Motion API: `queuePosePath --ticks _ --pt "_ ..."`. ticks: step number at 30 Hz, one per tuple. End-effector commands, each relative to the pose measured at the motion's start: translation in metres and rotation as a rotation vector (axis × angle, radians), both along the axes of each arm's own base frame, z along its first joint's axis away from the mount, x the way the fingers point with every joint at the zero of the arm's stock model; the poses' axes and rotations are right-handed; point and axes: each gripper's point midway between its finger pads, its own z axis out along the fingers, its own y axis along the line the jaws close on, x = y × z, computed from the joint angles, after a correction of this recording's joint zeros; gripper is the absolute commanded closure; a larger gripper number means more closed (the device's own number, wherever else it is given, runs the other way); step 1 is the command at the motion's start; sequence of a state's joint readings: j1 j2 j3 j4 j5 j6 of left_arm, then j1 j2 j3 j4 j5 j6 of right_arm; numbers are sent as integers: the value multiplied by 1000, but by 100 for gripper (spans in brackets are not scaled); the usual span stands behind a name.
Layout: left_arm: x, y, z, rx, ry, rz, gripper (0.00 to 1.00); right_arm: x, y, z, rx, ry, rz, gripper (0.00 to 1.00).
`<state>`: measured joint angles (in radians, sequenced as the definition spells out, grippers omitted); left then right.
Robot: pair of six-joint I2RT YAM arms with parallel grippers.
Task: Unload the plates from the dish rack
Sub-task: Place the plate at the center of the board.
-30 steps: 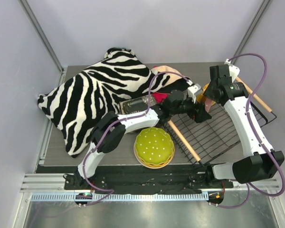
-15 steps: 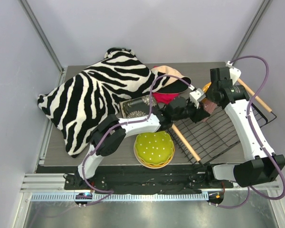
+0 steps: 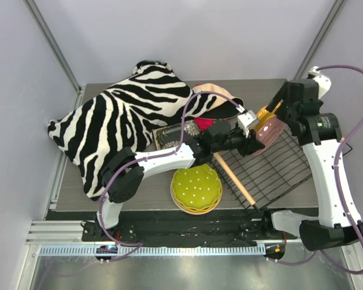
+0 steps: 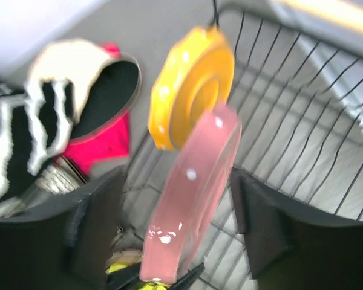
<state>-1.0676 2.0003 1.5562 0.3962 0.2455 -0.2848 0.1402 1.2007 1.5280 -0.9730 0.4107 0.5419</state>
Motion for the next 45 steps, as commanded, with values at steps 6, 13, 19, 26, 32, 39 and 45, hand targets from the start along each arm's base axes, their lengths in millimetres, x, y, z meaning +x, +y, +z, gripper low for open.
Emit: queuePosePath --ticks 6,13,19,26,32,39,45 --pt "-33 25 133 -206 -233 -80 100 -22 -32 102 -60 -234 -63 5" --pt "-46 86 215 -226 -444 6 100 -17 -46 94 -17 -220 -67 5" --pt "-56 149 254 -174 -559 108 100 -10 -43 82 13 -218 -51 4" --pt "-41 240 210 63 -524 373 100 -2 -37 57 51 -202 -31 4" --pt "-47 308 161 273 -441 487 100 6 -30 41 89 -187 -4 5" --pt "-56 328 93 504 -282 465 100 12 -22 26 126 -171 20 5" --pt "-64 318 53 594 -231 405 100 8 -25 25 115 -172 9 5"
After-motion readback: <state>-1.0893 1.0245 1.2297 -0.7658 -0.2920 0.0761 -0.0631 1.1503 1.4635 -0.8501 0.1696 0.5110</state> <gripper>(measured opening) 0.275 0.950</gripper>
